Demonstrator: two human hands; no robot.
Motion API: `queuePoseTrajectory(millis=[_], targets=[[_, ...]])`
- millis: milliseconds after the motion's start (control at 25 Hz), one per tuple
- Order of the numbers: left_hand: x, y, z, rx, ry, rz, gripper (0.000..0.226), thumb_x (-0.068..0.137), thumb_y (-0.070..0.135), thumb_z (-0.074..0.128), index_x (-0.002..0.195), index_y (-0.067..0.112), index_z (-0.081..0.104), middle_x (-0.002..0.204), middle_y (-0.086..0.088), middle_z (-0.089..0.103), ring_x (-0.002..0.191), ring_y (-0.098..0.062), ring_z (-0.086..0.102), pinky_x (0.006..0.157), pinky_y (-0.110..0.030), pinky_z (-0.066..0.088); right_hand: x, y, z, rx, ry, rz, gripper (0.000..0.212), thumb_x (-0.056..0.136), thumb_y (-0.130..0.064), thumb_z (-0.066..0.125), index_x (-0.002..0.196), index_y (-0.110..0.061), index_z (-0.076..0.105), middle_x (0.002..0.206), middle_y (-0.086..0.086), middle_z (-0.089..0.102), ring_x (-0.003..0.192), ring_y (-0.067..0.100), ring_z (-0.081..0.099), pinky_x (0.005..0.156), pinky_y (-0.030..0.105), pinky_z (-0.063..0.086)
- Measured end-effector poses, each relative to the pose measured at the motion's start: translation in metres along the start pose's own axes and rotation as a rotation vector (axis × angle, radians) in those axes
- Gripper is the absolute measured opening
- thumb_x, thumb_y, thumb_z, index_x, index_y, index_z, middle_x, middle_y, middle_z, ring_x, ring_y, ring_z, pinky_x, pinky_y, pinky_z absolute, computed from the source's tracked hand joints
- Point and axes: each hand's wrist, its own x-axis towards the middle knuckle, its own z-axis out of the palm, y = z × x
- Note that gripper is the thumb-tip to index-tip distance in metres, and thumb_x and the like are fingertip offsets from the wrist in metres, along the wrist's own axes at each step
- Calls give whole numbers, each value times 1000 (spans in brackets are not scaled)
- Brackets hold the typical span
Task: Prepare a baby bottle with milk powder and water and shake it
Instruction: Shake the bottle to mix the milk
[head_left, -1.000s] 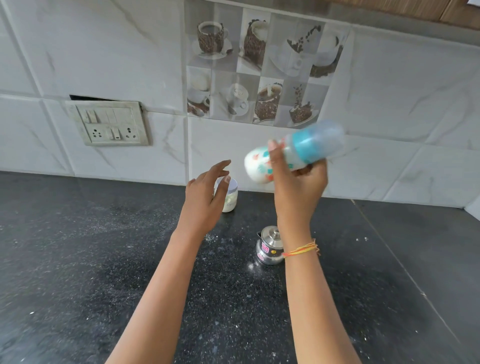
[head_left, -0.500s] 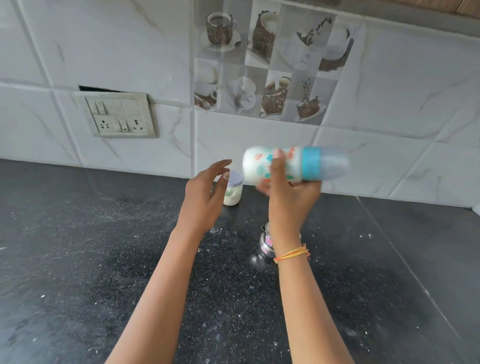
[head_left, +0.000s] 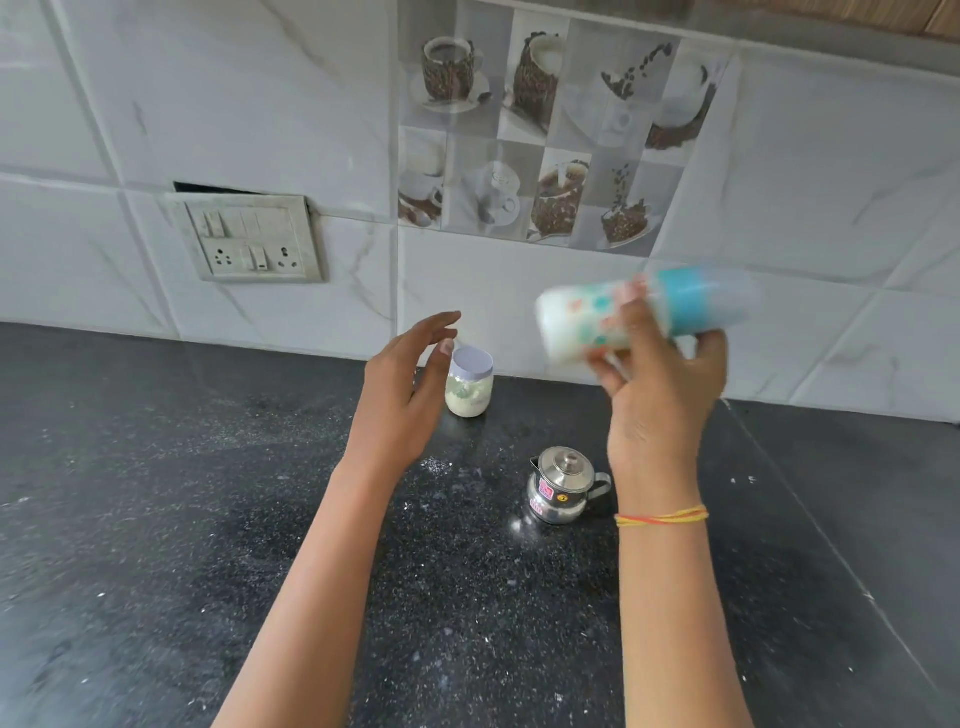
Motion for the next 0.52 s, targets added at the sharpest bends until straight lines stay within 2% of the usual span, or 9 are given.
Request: queuePoseTrajectory(millis=[80,160,200,240,320,400,480,520], targets=[[-1,1,0,-26,-2,-21,30,102,28,45,129,29,58,118,8,67,112,2,57,79,-5,40,-6,2,5,37,18,-1,36,81,-6,73,114,-4,59,102,6,71,91,21,71,68,40,61],[0,2,1,-29,-2,-24,29,102,29,45,128,30,58,117,8,68,111,0,59,77,-8,41,-5,11,6,-118,-52,95,29,79,-9,76,105,-3,65,102,12,72,89,26,72,59,36,60],[1,2,1,-27,-8,-24,29,102,29,45,128,30,58,117,8,68,111,1,58,78,-7,40,-4,13,4,-108,-8,89,29,79,-11,76,105,-3,66,103,14,72,88,28,73,57,34,59],[2,3,2,-28,-10,-21,29,103,29,45,128,30,58,117,8,67,112,3,58,79,-6,40,0,13,3,-48,49,57,29,80,-13,76,105,-4,66,103,15,73,86,27,73,56,32,57],[1,2,2,-19,-7,-10,29,103,28,45,128,29,59,116,8,68,109,4,58,79,-5,40,4,9,6,-74,18,55,24,81,-15,76,101,-7,66,97,12,73,80,23,73,60,35,57],[1,2,2,-7,-8,-3,29,102,28,45,128,28,59,116,7,68,99,3,60,75,-10,41,4,13,8,-174,-60,64,24,76,-11,79,97,-7,67,93,8,73,84,21,73,66,40,59],[3,1,3,-17,-9,-4,29,102,28,45,128,29,59,116,8,68,85,4,59,70,-14,41,4,16,8,-68,-24,51,27,78,-9,77,102,-4,66,98,10,72,92,25,72,67,38,59],[3,1,3,-16,-10,-6,29,103,27,45,128,29,59,115,8,68,87,4,59,71,-14,42,5,18,9,-70,-60,92,27,79,-9,77,103,-4,66,98,11,72,93,27,72,64,35,59]])
